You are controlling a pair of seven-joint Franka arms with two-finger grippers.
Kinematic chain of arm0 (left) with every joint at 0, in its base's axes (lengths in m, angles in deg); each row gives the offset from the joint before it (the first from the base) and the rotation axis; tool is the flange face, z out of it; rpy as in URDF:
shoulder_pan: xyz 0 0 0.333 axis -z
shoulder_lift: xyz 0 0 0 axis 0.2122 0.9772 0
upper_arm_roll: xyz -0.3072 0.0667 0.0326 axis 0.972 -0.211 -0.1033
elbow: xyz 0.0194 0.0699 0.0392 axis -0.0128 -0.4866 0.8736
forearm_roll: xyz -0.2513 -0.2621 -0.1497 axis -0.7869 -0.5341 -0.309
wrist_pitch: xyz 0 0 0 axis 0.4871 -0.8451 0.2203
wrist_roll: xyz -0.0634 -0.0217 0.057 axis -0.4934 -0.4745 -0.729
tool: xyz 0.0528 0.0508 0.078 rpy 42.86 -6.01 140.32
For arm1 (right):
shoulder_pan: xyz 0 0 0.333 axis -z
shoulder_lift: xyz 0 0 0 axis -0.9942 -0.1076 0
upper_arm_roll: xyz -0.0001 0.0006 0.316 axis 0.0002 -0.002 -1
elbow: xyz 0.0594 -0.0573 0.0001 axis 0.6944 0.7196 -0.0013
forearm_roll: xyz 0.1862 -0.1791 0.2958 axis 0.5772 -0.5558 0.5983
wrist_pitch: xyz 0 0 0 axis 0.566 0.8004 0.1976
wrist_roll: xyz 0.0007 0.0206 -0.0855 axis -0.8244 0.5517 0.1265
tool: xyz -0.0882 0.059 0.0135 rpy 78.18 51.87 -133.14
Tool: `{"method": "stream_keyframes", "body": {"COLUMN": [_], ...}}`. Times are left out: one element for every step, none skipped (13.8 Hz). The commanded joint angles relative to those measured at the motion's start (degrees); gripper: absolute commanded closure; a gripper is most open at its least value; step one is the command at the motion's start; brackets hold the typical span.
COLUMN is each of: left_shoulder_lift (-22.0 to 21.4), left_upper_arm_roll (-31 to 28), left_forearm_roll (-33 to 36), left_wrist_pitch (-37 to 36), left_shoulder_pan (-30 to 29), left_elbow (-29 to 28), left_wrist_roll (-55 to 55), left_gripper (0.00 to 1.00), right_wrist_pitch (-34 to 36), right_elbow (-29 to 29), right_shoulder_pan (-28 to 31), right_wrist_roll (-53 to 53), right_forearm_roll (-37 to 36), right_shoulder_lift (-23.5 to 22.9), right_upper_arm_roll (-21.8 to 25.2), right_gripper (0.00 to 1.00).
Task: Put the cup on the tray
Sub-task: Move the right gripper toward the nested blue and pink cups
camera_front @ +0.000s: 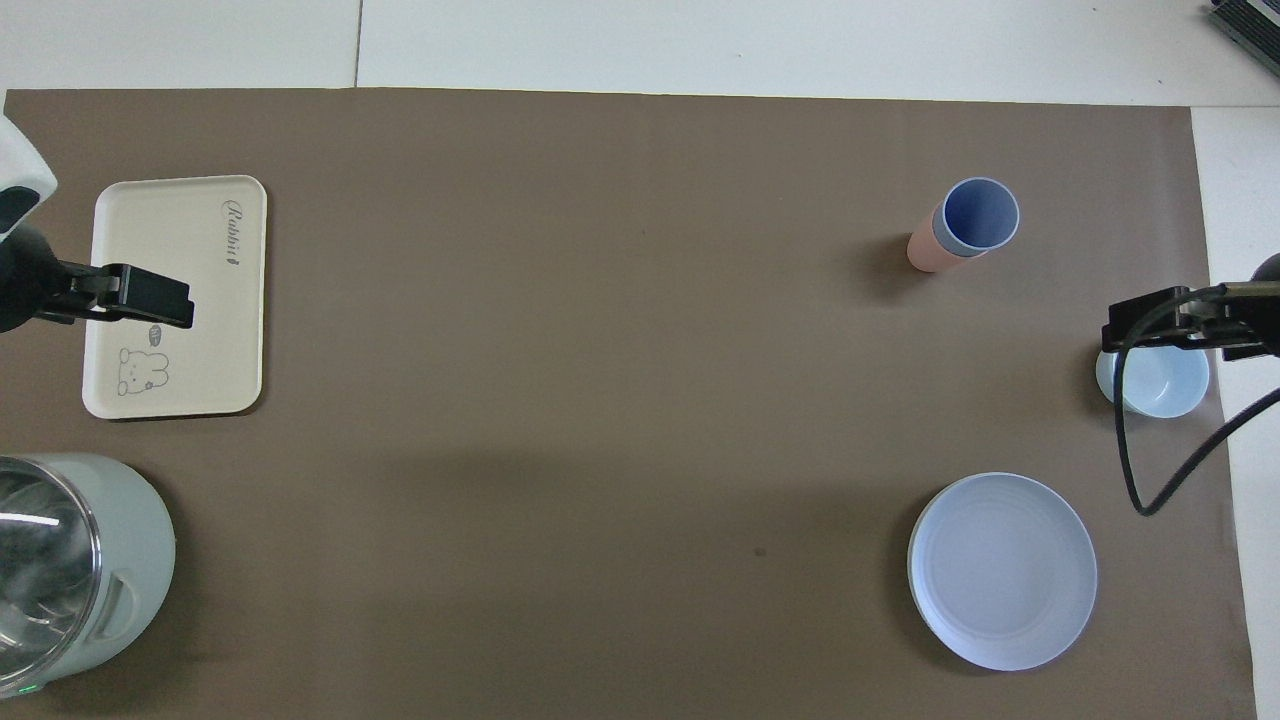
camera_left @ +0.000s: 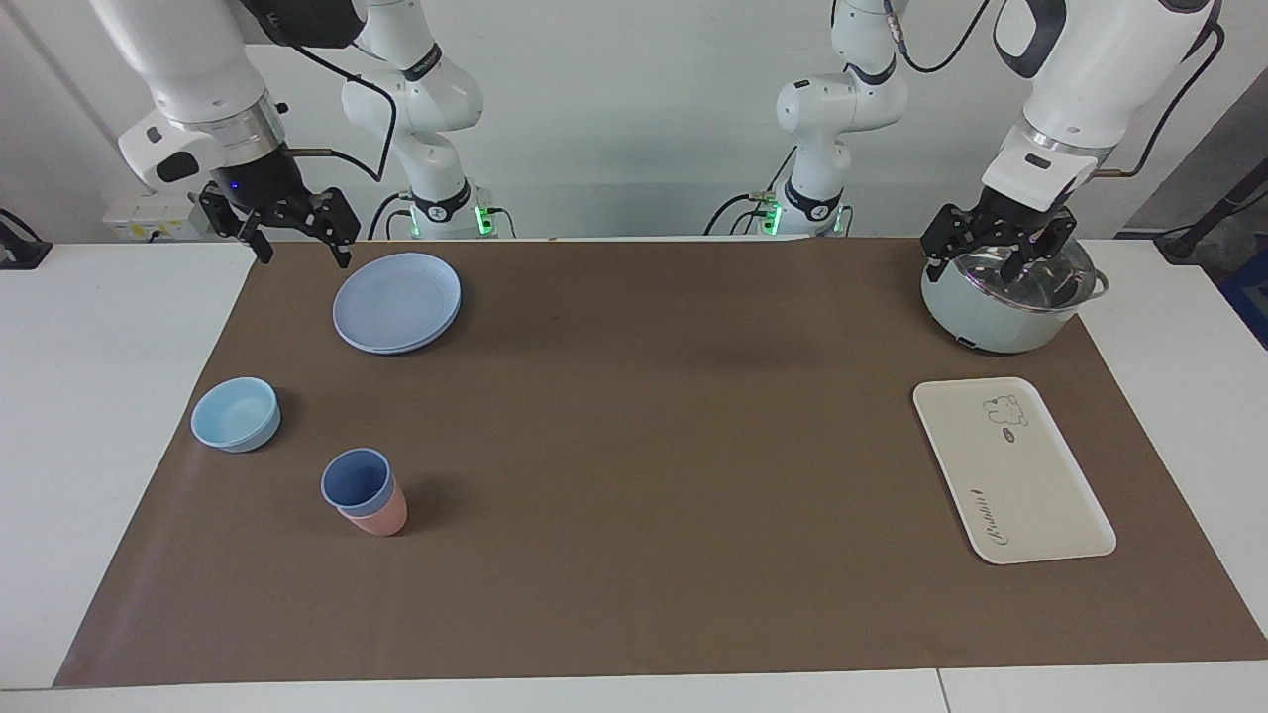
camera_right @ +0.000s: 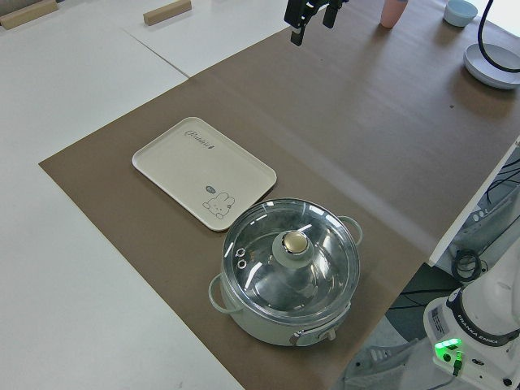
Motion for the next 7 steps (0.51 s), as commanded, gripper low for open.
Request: {"method": "stream_keyframes", "body": {"left_shoulder_lift": [-1.5,-1.5,-1.5,-1.5,-1.5,-1.5,-1.5], "left_upper_arm_roll": [-0.1,-0.1,-0.1,-0.1,-0.1,-0.1,-0.1], "left_forearm_roll": [-0.1,-0.1,-0.1,-0.1,-0.1,-0.1,-0.1], "left_wrist_pitch": [1.0,1.0,1.0,1.0,1.0,1.0,1.0], "left_shoulder_pan": [-0.2,-0.2,-0.1,-0.1,-0.1,-0.2,-0.2], "left_elbow": [-1.8,-1.7,-1.7,-1.7,-1.7,-1.7,-1.7], "left_wrist_roll": [-1.1,-1.1,-1.1,-1.1,-1.1,-1.1,-1.2], "left_gripper": [0.00,0.00,0.00,0.00,0.00,0.00,0.00], "right_wrist_pitch": [0.7,0.8,0.7,0.2,-1.6,-4.8,-8.8], "right_elbow": [-0.5,-0.5,-0.5,0.0,1.0,2.8,3.7], "right_shoulder_pan": [0.6,0.5,0.5,0.8,0.9,1.1,1.8], "right_wrist_roll": [-0.7,-0.6,-0.6,-0.6,-0.8,-2.4,-6.1], "right_forearm_roll": [-1.0,-1.0,-1.0,-0.9,-0.9,-0.3,2.5], "right_shoulder_lift": [0.0,0.0,0.0,0.1,0.5,0.8,0.9], "right_upper_arm_roll": [-0.4,-0.4,-0.4,-0.4,-0.4,-0.1,0.3], "right_gripper": [0.00,0.00,0.00,0.00,0.00,0.00,0.00]}}
